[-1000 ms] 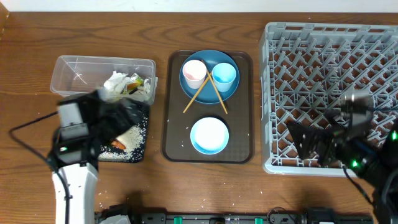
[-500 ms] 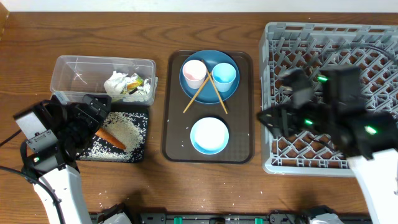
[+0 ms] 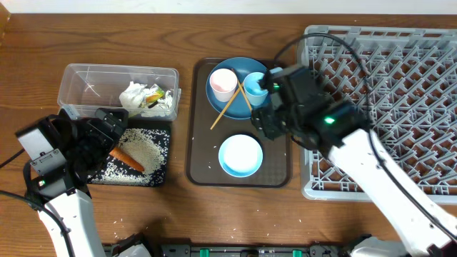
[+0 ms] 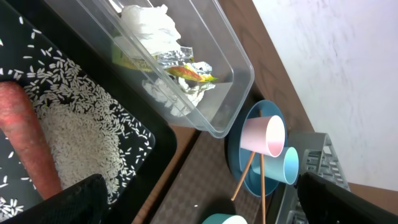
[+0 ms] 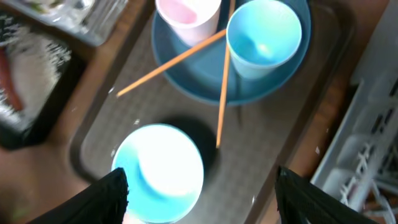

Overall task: Sort waste into correct bins and load items into the dishwasher rack
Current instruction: 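Reach the right gripper to the chopsticks on the blue plate, then close the right gripper on one chopstick and lift it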

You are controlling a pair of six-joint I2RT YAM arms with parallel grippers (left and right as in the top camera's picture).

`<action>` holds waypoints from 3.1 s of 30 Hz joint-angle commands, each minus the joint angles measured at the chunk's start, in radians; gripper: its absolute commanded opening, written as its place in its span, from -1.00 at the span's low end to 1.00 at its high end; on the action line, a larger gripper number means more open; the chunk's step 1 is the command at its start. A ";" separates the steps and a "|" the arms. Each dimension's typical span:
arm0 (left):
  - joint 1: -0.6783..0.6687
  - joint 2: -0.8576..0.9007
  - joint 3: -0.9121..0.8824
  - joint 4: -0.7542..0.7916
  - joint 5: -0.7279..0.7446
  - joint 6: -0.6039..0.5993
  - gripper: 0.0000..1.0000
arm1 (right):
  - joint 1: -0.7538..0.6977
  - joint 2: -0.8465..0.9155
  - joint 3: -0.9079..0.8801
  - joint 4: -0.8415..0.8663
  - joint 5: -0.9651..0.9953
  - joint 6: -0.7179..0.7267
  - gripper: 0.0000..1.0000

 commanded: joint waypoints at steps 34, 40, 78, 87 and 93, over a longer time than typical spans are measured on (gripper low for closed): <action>0.006 -0.005 0.021 -0.001 0.010 0.000 1.00 | 0.040 0.412 0.008 0.182 0.154 0.033 -0.40; 0.006 -0.005 0.021 -0.001 0.010 0.000 1.00 | 0.040 0.419 0.007 0.179 0.150 0.034 -0.52; 0.006 -0.005 0.021 -0.001 0.010 0.000 1.00 | 0.026 0.014 0.047 0.017 0.283 0.063 -0.98; 0.006 -0.005 0.021 -0.001 0.010 0.000 1.00 | -0.153 -0.090 0.047 -0.198 0.266 0.114 -0.98; 0.006 -0.005 0.021 -0.001 0.010 0.000 1.00 | -0.275 -0.074 0.044 -0.268 0.202 0.090 -0.98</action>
